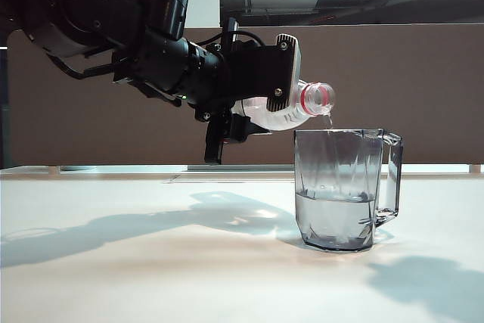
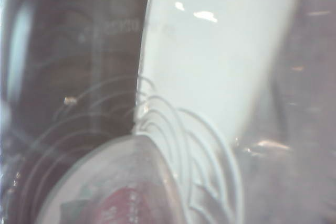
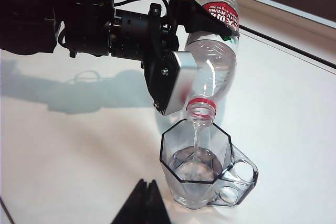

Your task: Pick up the mineral water bottle with the left hand on the table and pour water into the mug until it's half full.

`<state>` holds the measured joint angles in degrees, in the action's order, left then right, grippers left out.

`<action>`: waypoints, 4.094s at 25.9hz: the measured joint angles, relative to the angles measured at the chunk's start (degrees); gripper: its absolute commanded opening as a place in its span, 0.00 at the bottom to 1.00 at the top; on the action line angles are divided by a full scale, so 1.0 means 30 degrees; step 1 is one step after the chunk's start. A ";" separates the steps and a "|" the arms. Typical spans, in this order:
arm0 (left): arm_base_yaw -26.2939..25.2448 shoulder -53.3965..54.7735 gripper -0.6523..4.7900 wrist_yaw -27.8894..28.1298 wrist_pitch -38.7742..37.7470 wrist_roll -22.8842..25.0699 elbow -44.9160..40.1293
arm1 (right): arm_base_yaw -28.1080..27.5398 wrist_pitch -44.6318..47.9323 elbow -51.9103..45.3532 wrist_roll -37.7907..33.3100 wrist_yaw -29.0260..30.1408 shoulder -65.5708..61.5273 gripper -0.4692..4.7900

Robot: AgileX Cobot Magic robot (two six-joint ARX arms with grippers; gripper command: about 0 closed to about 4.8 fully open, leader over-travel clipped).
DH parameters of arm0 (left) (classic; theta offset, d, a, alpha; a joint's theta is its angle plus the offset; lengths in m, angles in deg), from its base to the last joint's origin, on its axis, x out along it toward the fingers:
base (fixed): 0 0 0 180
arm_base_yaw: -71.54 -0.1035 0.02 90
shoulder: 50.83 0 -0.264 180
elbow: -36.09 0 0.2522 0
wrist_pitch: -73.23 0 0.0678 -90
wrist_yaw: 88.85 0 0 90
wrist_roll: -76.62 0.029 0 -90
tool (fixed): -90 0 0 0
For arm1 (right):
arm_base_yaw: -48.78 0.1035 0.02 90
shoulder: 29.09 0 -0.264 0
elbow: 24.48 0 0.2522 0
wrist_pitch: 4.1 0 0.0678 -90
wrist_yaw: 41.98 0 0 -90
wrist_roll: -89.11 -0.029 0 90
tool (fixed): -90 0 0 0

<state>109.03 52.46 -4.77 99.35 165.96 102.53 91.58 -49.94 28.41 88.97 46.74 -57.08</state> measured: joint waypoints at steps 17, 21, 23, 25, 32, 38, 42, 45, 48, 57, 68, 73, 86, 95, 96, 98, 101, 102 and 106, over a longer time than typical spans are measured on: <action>-0.0007 0.0000 0.59 0.0000 0.0029 0.0364 0.0036 | 0.0000 0.0000 0.0000 0.0000 0.0000 0.0000 0.07; -0.0007 0.0000 0.59 0.0000 0.0029 0.0364 0.0036 | 0.0000 0.0000 0.0000 0.0000 -0.0007 0.0000 0.07; -0.0007 0.0000 0.59 0.0000 0.0029 0.0364 0.0036 | 0.0000 0.0000 0.0000 0.0000 -0.0007 0.0000 0.07; -0.0007 0.0000 0.59 0.0000 0.0029 0.0335 0.0036 | 0.0000 0.0000 0.0000 0.0000 -0.0007 0.0000 0.07; 0.0138 -0.0007 0.59 -0.0007 -0.0080 -0.0510 0.0036 | 0.0000 0.0000 0.0000 0.0000 -0.0007 0.0000 0.07; 0.0131 -0.0036 0.59 -0.0007 -0.0066 -0.4051 0.0036 | 0.0000 0.0000 0.0000 0.0000 -0.0007 0.0000 0.07; 0.0124 -0.0364 0.59 0.0000 -0.0095 -0.8174 0.0029 | 0.0000 0.0000 0.0000 0.0000 -0.0007 0.0000 0.07; 0.0095 -0.1115 0.59 0.0000 -0.0087 -1.1438 0.0029 | 0.0000 0.0000 0.0000 0.0000 -0.0007 0.0000 0.07; 0.0073 -0.2142 0.59 0.0000 -0.0576 -1.4892 0.0036 | 0.0000 0.0000 0.0000 0.0000 -0.0007 0.0000 0.07; -0.0415 -0.5340 0.59 -0.0036 -0.5916 -2.4050 -0.0022 | 0.0000 0.0000 0.0000 0.0000 -0.0007 0.0000 0.07; -0.1552 -0.8699 0.59 -0.0095 -0.5115 -2.7299 -0.4073 | 0.0000 0.0000 0.0000 0.0000 -0.0007 0.0007 0.07; -0.2994 -1.0236 0.59 0.0015 -0.5034 -2.8480 -0.5566 | 0.0000 0.0000 0.0000 0.0000 -0.0007 0.0007 0.07; -0.3330 -1.0899 0.59 -0.0022 -0.0211 -3.0563 -1.0885 | 0.0000 0.0000 0.0000 0.0000 -0.0007 0.0015 0.07; -0.3453 -1.0899 0.59 -0.0022 0.1501 -3.0512 -1.2947 | 0.0000 0.0000 0.0000 0.0000 -0.0007 0.0015 0.07; -0.3453 -1.0899 0.59 -0.0022 0.1501 -3.0512 -1.2947 | 0.0000 0.0000 0.0000 0.0000 -0.0007 0.0015 0.07; -0.3483 -1.0899 0.59 -0.0015 0.1515 -3.0512 -1.2947 | 0.0000 0.0000 0.0000 0.0000 -0.0007 0.0015 0.07; -0.3483 -1.0892 0.59 -0.0022 0.2477 -3.0512 -1.2983 | 0.0000 0.0000 0.0000 0.0000 -0.0007 0.0015 0.07; -0.3483 -1.0899 0.59 -0.0015 0.2732 -3.0512 -1.2976 | 0.0000 0.0000 0.0000 0.0000 -0.0007 0.0015 0.07; -0.3483 -1.0899 0.59 -0.0022 0.3563 -3.0512 -1.2976 | 0.0000 0.0000 0.0000 0.0000 -0.0007 0.0015 0.07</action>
<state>98.59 19.76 -4.83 110.04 74.42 63.61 91.58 -49.94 28.41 88.97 46.72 -57.03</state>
